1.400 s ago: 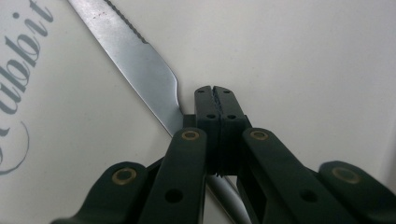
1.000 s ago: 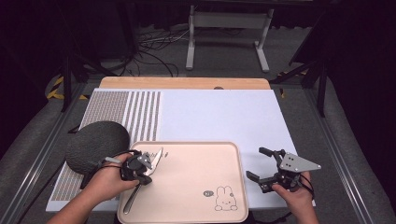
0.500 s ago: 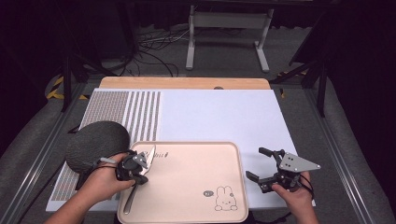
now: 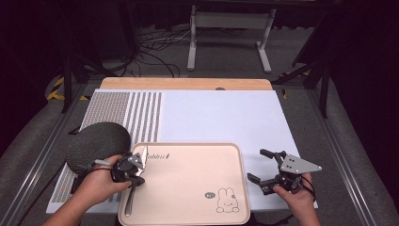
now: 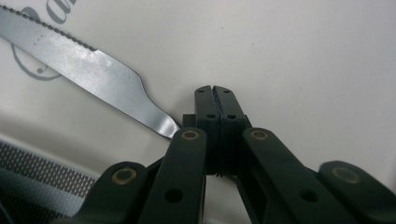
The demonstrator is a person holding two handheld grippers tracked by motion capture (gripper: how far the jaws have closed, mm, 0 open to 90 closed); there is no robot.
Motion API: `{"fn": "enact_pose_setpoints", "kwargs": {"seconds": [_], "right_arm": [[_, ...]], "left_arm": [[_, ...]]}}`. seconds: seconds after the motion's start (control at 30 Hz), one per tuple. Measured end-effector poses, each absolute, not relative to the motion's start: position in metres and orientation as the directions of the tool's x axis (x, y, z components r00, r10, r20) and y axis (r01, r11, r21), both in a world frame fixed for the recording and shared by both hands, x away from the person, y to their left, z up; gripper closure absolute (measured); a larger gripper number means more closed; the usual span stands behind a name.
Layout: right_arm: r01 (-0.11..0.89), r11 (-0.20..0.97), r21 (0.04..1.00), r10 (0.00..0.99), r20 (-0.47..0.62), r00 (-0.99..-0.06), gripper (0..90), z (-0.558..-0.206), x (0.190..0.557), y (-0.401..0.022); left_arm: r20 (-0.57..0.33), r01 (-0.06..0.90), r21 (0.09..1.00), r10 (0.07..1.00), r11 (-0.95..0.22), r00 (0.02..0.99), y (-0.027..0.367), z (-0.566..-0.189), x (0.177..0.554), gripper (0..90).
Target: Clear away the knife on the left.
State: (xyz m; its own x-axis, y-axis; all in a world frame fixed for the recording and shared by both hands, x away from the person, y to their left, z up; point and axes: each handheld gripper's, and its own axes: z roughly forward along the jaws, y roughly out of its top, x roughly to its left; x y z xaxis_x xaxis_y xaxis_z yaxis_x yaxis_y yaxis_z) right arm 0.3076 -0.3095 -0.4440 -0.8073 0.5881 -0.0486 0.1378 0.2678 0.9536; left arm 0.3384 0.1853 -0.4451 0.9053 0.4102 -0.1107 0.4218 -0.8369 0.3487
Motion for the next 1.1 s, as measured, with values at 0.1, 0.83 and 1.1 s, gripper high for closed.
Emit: {"fn": "enact_pose_setpoints", "kwargs": {"seconds": [0.1,0.83,1.1], "right_arm": [[0.137,0.268,0.954,0.588,-0.049,-0.807,3.8,-0.444,0.308,-0.309],[0.14,0.274,0.952,0.586,-0.05,-0.809,3.8,-0.445,0.308,-0.309],[0.137,0.271,0.953,0.586,-0.05,-0.809,3.8,-0.444,0.307,-0.309]], "left_arm": [[-0.109,0.426,0.351,0.416,-0.834,0.903,0.187,-0.445,0.338,90.0],[-0.133,0.459,0.356,0.443,-0.814,0.887,0.197,-0.446,0.336,90.0],[-0.166,0.495,0.376,0.469,-0.783,0.868,0.195,-0.444,0.337,86.5]]}}
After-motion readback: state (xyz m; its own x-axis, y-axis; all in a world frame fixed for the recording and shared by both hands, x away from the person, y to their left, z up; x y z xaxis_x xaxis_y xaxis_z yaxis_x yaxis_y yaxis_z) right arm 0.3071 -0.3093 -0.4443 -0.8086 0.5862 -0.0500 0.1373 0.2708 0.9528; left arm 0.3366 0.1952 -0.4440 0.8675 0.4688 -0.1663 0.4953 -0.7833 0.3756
